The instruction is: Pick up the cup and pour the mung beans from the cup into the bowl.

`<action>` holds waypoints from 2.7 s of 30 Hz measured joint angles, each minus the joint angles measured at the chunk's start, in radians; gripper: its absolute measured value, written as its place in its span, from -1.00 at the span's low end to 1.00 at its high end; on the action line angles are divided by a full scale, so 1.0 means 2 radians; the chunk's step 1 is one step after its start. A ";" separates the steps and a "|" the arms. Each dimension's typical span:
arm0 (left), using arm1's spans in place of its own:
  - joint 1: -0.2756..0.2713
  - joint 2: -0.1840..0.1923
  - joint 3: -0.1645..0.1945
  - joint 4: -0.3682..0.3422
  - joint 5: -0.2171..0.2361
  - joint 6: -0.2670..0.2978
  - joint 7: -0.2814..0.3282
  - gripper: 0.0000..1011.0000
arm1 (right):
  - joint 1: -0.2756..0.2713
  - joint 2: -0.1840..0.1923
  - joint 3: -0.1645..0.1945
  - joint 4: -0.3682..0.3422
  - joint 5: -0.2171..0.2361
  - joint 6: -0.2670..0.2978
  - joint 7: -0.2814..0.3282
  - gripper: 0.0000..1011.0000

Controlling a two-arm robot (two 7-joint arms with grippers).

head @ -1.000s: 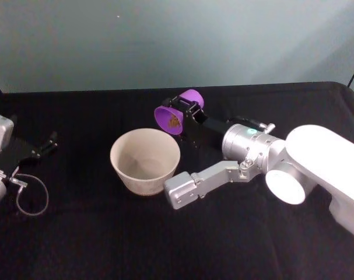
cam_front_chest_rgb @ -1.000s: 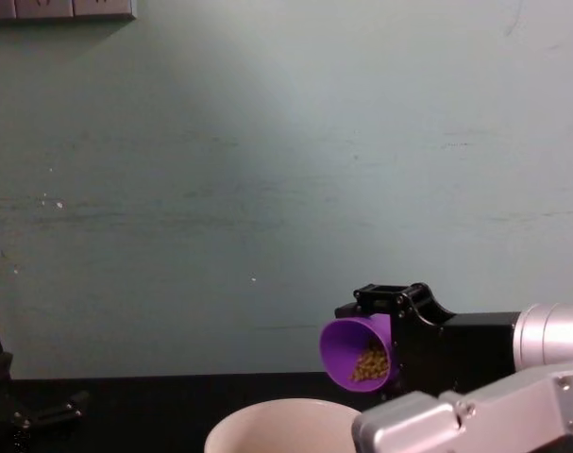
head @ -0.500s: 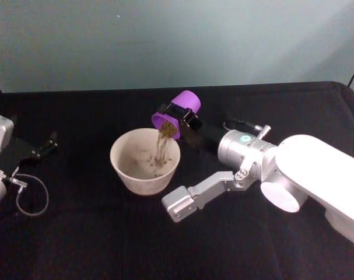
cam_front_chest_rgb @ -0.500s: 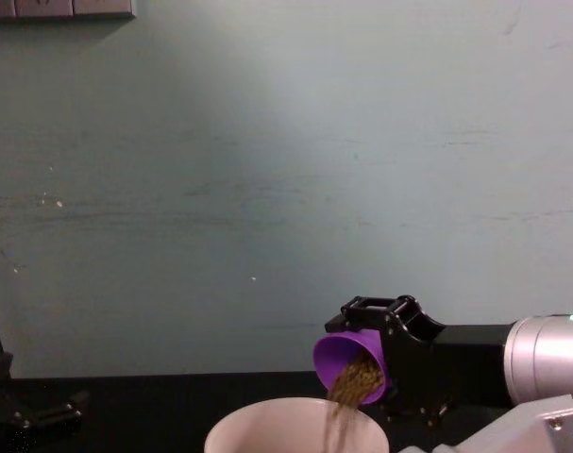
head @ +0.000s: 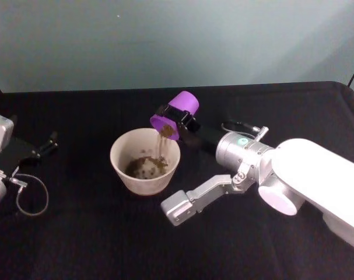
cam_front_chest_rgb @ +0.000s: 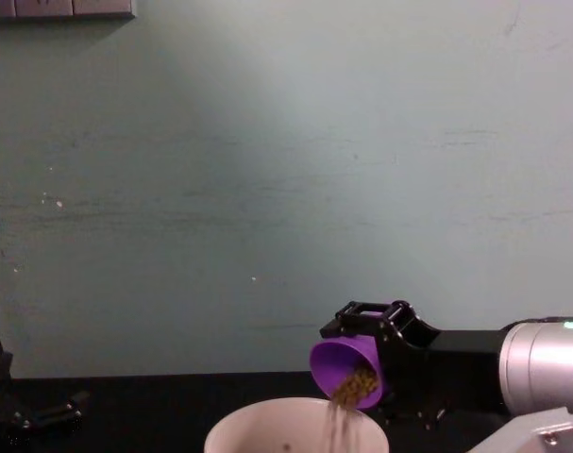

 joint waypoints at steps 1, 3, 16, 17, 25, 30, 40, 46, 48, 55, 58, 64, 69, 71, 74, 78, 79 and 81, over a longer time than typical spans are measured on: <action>0.000 0.000 0.000 0.000 0.000 0.000 0.000 0.98 | 0.000 0.000 -0.001 0.000 -0.002 0.000 -0.001 0.46; 0.000 0.000 0.000 0.000 0.000 0.000 0.000 0.98 | 0.002 0.001 -0.006 0.001 -0.014 0.003 -0.005 0.46; 0.000 0.000 0.000 0.000 0.000 0.000 0.000 0.98 | 0.007 0.005 -0.023 0.000 -0.058 0.015 -0.020 0.46; 0.000 0.000 0.000 0.000 0.000 0.000 0.000 0.98 | 0.007 0.006 -0.024 0.000 -0.059 0.016 -0.021 0.46; 0.000 0.000 0.000 0.000 0.000 0.000 0.000 0.98 | 0.008 0.007 -0.029 -0.001 -0.078 0.027 -0.028 0.46; 0.000 0.000 0.000 0.000 0.000 0.000 0.000 0.98 | 0.008 0.008 -0.032 -0.003 -0.087 0.032 -0.031 0.46; 0.000 0.000 0.000 0.000 0.000 0.000 0.000 0.98 | 0.015 0.016 -0.046 -0.003 -0.119 0.036 -0.038 0.46; 0.000 0.000 0.000 0.000 0.000 0.000 0.000 0.98 | 0.017 0.020 -0.055 -0.007 -0.140 0.046 -0.044 0.46; 0.000 0.000 0.000 0.000 0.000 0.000 0.000 0.98 | 0.017 0.021 -0.054 -0.008 -0.140 0.048 -0.047 0.46; 0.000 0.000 0.000 0.000 0.000 0.000 0.000 0.98 | -0.001 0.018 -0.011 -0.012 -0.050 0.032 -0.054 0.46; 0.000 0.000 0.000 0.000 0.000 0.000 0.000 0.98 | -0.013 0.012 0.027 -0.010 0.032 0.014 -0.043 0.46; 0.000 0.000 0.000 0.000 0.000 0.000 0.000 0.98 | -0.030 -0.016 0.121 0.029 0.251 -0.023 0.028 0.46; 0.000 0.000 0.000 0.000 0.000 0.000 0.000 0.98 | -0.031 -0.039 0.172 0.066 0.379 -0.034 0.097 0.46; 0.000 0.000 0.000 0.000 0.000 0.000 0.000 0.98 | -0.032 -0.049 0.193 0.081 0.433 -0.034 0.128 0.46; 0.000 0.000 0.000 0.000 0.000 0.000 0.000 0.98 | -0.032 -0.056 0.207 0.094 0.480 -0.031 0.158 0.46; 0.000 0.000 0.000 0.000 0.000 0.000 0.000 0.98 | -0.033 -0.067 0.225 0.115 0.554 -0.027 0.202 0.46; 0.000 0.000 0.000 0.000 0.000 0.000 0.000 0.98 | -0.032 -0.068 0.226 0.119 0.565 -0.024 0.210 0.46; 0.000 0.000 0.000 0.000 0.000 0.000 0.000 0.98 | -0.030 -0.069 0.228 0.126 0.584 -0.017 0.226 0.46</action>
